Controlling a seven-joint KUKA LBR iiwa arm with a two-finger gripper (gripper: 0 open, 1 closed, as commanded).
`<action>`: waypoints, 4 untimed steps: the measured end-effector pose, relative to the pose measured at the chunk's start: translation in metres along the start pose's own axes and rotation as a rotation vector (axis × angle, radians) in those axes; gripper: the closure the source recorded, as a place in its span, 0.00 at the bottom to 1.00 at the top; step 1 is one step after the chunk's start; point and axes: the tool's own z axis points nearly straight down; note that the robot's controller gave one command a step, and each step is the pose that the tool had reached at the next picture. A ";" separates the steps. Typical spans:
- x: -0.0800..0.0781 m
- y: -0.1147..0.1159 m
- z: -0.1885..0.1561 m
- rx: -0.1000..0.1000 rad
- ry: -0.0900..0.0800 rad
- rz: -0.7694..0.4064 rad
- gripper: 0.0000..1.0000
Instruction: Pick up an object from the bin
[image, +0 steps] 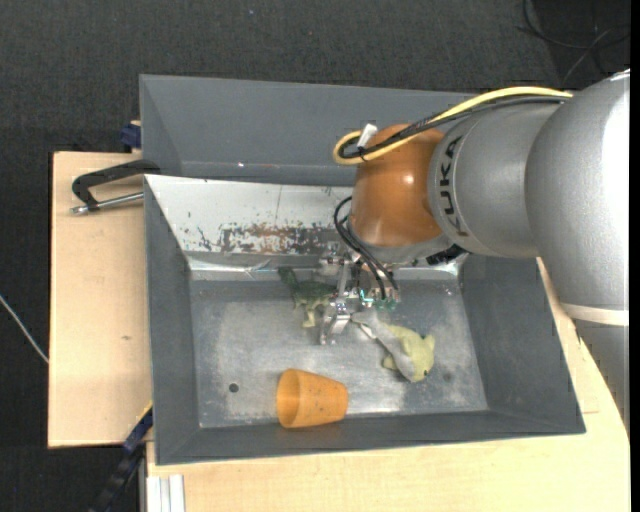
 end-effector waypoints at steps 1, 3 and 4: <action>0.037 -0.015 -0.001 0.000 -0.008 0.007 0.00; 0.025 -0.028 -0.182 0.002 -0.011 -0.194 1.00; 0.059 0.028 -0.058 -0.001 0.012 -0.137 1.00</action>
Offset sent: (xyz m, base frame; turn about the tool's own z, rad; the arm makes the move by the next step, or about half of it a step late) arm -0.0397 -0.0167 -0.0032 0.0060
